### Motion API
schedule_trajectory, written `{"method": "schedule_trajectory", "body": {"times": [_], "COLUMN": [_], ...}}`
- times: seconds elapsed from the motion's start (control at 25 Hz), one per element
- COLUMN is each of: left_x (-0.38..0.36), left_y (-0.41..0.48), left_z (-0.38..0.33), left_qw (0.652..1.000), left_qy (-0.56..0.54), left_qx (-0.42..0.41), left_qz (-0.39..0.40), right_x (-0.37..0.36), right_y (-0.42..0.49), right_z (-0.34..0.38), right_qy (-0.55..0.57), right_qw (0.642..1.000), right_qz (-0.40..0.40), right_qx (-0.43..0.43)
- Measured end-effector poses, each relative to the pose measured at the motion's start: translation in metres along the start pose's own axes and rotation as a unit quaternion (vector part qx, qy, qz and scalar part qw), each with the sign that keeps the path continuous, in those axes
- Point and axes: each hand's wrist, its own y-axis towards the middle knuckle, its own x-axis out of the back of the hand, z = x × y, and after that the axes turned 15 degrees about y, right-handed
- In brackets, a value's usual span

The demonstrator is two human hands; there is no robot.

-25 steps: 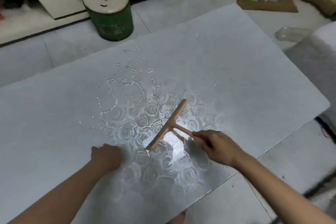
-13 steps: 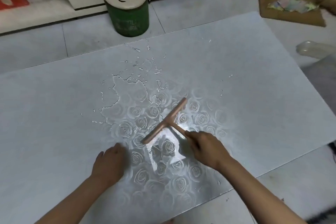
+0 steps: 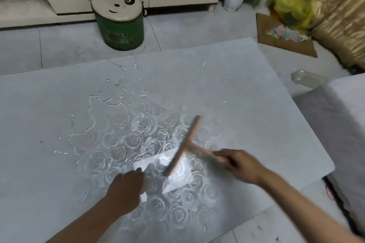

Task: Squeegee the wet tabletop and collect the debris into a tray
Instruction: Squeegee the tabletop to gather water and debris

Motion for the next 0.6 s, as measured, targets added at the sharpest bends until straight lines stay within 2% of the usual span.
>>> {"method": "schedule_trajectory", "body": {"times": [0.04, 0.12, 0.2, 0.28, 0.32, 0.36, 0.48, 0.56, 0.6], "left_x": [0.000, -0.006, 0.008, 0.026, 0.032, 0.035, 0.038, 0.047, 0.049], "left_y": [0.008, 0.023, 0.029, 0.035, 0.037, 0.039, 0.052, 0.067, 0.078], "left_z": [-0.006, -0.010, -0.012, -0.014, -0.016, -0.023, -0.044, -0.063, -0.067], "left_qw": [1.000, 0.997, 0.996, 0.995, 0.995, 0.993, 0.988, 0.985, 0.988], "left_qy": [0.005, 0.002, 0.022, 0.000, -0.018, 0.008, -0.002, 0.040, 0.058], "left_qx": [0.022, 0.071, 0.080, 0.064, 0.028, 0.006, 0.000, -0.006, -0.005], "left_qz": [0.021, -0.025, -0.016, -0.077, -0.089, -0.117, -0.154, -0.167, -0.141], "right_x": [-0.014, -0.033, -0.017, 0.019, 0.038, 0.056, 0.083, 0.073, 0.062], "right_y": [0.029, 0.067, 0.070, 0.039, 0.020, 0.000, -0.040, -0.034, -0.022], "right_z": [0.021, 0.056, 0.053, 0.020, -0.002, -0.029, -0.082, -0.091, -0.088], "right_qy": [-0.012, -0.033, -0.045, -0.006, 0.005, -0.005, -0.061, -0.065, -0.066], "right_qw": [0.999, 0.997, 0.995, 0.998, 0.999, 0.998, 0.989, 0.990, 0.992], "right_qz": [0.000, -0.002, -0.010, -0.026, -0.043, -0.063, -0.069, -0.076, -0.085], "right_qx": [0.038, 0.077, 0.092, 0.058, 0.021, -0.018, -0.116, -0.099, -0.073]}}
